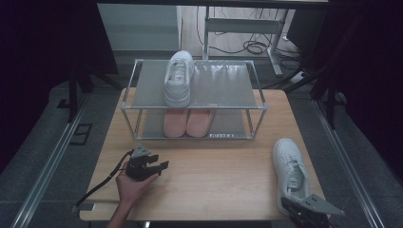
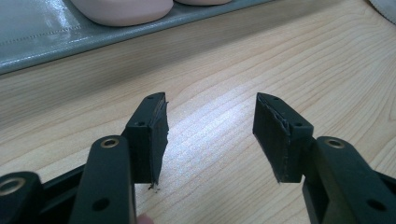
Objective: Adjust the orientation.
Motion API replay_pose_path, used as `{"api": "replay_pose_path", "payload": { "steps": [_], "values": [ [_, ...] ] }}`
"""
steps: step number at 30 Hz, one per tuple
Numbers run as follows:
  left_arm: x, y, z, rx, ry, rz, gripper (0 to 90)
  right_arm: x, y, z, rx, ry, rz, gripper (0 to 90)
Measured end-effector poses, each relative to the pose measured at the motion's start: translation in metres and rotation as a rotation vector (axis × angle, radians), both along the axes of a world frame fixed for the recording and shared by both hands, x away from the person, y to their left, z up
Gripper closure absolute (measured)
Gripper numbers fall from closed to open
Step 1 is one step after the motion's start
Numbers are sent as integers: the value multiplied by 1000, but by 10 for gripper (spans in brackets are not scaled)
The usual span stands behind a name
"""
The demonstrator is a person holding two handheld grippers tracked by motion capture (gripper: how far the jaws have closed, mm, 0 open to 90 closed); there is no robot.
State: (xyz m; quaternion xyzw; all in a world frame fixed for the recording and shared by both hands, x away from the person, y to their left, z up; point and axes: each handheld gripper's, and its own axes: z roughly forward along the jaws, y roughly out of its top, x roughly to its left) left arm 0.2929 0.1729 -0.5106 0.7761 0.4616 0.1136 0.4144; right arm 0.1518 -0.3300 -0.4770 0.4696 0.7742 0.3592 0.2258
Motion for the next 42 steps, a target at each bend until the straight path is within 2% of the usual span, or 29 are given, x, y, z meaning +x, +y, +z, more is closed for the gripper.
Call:
{"api": "replay_pose_path", "payload": {
  "steps": [24, 26, 29, 33, 42],
  "values": [
    [1, -1, -2, 1, 4, -1, 454, 5, -50, -4, 22, -10, -124, 900],
    [1, -1, -2, -1, 5, -2, 454, 6, -52, -5, 41, -7, -119, 899],
    [1, -2, -2, 0, 6, -2, 455, 7, -50, -5, 31, -8, -116, 899],
    [1, -1, -2, -1, 5, -2, 454, 7, -49, -4, 41, -11, -114, 899],
    [1, -1, -2, 0, 4, -1, 454, 17, -38, 15, 67, -51, -64, 899]
  ]
}}
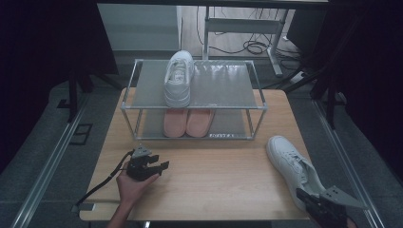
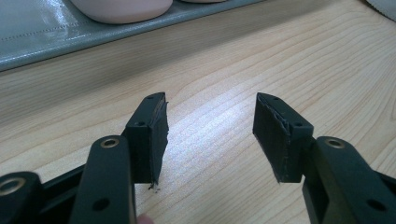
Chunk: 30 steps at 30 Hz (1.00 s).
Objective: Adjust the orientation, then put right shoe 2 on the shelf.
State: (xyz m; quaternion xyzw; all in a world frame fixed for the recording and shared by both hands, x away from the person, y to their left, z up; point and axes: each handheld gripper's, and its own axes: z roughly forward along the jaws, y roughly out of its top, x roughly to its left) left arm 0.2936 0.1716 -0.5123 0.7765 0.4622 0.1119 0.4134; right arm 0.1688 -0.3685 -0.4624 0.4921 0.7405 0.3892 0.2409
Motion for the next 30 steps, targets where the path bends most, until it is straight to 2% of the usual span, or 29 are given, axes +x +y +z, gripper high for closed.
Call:
{"api": "replay_pose_path", "payload": {
  "steps": [8, 11, 15, 20, 30],
  "values": [
    [0, 0, 0, 4, -1, 0, 454, 20, 2, 20, 8, -34, 27, 898],
    [-1, 1, 1, 5, -2, -2, 454, 28, -4, 29, 14, -50, 21, 899],
    [-3, 1, 2, 5, -9, 0, 454, 36, -14, 35, 20, -47, 12, 898],
    [-2, 2, 2, 3, -7, 4, 454, 42, -27, 39, 27, -39, -6, 873],
    [-2, 2, 3, -2, -8, 5, 454, 48, -55, 36, 38, -17, -50, 820]
  ]
}}
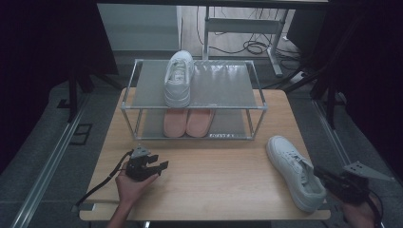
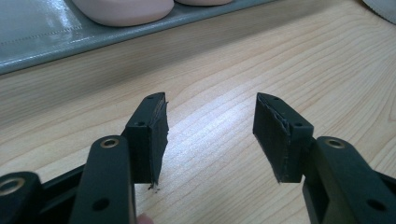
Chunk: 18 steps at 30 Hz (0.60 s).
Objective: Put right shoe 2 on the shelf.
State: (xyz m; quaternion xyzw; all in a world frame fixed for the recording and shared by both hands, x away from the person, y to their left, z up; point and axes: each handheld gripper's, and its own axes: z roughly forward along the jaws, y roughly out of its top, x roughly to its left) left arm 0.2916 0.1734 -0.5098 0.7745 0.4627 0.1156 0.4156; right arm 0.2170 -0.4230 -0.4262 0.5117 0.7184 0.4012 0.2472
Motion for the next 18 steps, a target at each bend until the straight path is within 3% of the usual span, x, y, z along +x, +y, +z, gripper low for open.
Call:
{"api": "replay_pose_path", "payload": {
  "steps": [8, 18],
  "values": [
    [1, -1, -1, 4, 2, -3, 454, 11, -12, -11, -8, 60, -3, 599],
    [1, -1, -1, 7, 3, -2, 454, 36, -9, -26, -26, 117, 14, 552]
  ]
}}
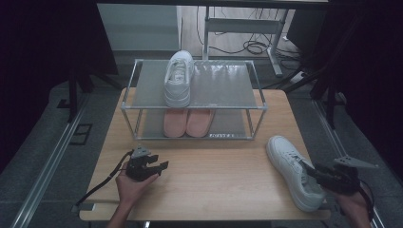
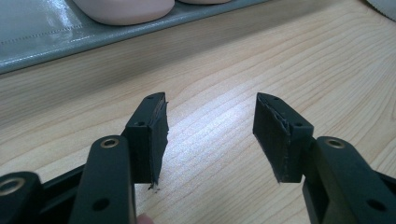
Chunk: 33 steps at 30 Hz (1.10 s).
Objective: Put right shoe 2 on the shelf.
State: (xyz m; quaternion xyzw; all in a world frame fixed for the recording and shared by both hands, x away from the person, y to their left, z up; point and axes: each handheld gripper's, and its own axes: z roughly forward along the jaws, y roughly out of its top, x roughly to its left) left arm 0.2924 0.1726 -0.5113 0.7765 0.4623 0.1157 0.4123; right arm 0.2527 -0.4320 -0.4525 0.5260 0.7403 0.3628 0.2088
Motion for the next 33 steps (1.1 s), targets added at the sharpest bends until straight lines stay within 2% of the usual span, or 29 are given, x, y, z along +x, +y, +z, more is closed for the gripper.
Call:
{"api": "replay_pose_path", "payload": {
  "steps": [9, 18, 23, 33],
  "values": [
    [0, 0, 0, 0, 0, -1, 454, 18, 3, -13, -49, 61, -2, 568],
    [0, 0, 0, 0, -2, 0, 454, 26, 6, -18, -105, 88, -28, 731],
    [0, 0, 0, -3, -1, 0, 454, 25, 6, -18, -97, 74, -46, 785],
    [0, 0, 0, 2, -2, 3, 454, 23, 4, -18, -28, 37, -64, 805]
  ]
}}
